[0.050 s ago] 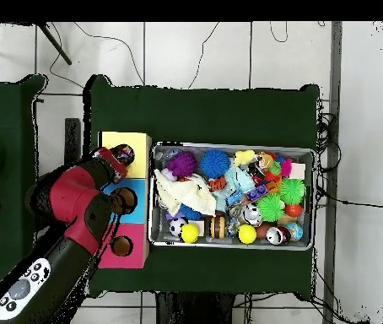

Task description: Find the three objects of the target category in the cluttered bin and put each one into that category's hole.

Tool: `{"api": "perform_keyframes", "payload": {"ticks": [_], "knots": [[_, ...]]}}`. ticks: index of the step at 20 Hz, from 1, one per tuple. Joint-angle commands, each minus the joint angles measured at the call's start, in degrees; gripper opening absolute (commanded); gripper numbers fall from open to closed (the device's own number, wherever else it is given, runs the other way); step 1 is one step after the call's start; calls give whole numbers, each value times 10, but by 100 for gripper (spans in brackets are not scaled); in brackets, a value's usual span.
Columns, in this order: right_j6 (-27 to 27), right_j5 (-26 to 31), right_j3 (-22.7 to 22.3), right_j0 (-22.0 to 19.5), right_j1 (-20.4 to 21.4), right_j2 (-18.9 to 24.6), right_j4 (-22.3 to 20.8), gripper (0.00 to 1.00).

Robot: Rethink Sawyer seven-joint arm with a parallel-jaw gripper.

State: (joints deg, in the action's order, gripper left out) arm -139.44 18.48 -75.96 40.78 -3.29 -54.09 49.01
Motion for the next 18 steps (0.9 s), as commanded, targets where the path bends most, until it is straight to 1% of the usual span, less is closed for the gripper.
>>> {"api": "perform_keyframes", "payload": {"ticks": [1, 9, 10, 18], "knots": [[-157, 82, 3, -15, 5, 22, 2, 100], [-155, 76, 4, -16, 4, 20, 1, 100], [-154, 77, 4, -16, 4, 19, 1, 0], [-156, 79, 5, -15, 0, 13, 1, 0]]}}
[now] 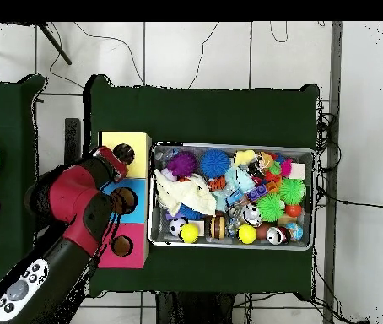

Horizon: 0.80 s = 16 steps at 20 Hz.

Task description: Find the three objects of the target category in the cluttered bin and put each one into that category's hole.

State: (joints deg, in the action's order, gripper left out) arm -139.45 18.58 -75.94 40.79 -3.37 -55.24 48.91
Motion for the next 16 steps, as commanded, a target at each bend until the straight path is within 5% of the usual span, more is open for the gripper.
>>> {"api": "perform_keyframes", "payload": {"ticks": [1, 16], "knots": [[-154, 78, 4, -16, 2, 25, 1, 0], [-118, 38, -11, -58, 70, 136, 20, 0]]}}
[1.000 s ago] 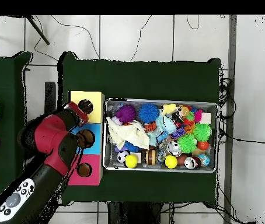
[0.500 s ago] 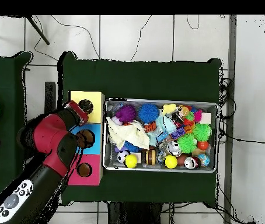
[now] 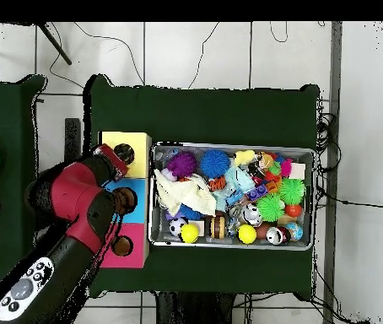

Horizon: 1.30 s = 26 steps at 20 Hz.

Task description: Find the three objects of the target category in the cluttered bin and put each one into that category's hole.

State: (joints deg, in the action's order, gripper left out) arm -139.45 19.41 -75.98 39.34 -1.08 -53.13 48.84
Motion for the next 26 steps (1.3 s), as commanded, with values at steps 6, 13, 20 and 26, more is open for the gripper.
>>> {"api": "perform_keyframes", "payload": {"ticks": [6, 13, 20, 26], "knots": [[-132, 31, 11, -47, 42, 130, 22, 0], [-134, 70, 30, -54, 52, 125, 14, 0], [-164, 124, 73, -52, 39, 112, 16, 0], [-184, 153, 107, -47, 20, 91, 15, 100]]}}
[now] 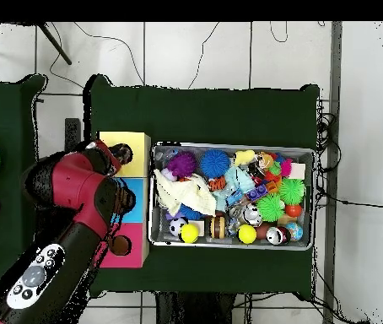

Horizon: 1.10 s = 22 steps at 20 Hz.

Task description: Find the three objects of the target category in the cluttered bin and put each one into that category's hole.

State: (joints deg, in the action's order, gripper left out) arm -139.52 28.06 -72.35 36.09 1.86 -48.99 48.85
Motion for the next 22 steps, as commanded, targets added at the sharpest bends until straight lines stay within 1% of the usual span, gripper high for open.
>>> {"api": "perform_keyframes", "payload": {"ticks": [1, 7, 11, 15, 22], "knots": [[-185, 69, 75, -14, -12, 45, 13, 100], [-192, 88, 100, -13, -28, 26, 12, 100], [-189, 108, 111, -18, -28, 30, 13, 100], [-192, 113, 123, -21, -37, 25, 12, 100], [-194, 117, 130, -23, -44, 16, 12, 100]]}}
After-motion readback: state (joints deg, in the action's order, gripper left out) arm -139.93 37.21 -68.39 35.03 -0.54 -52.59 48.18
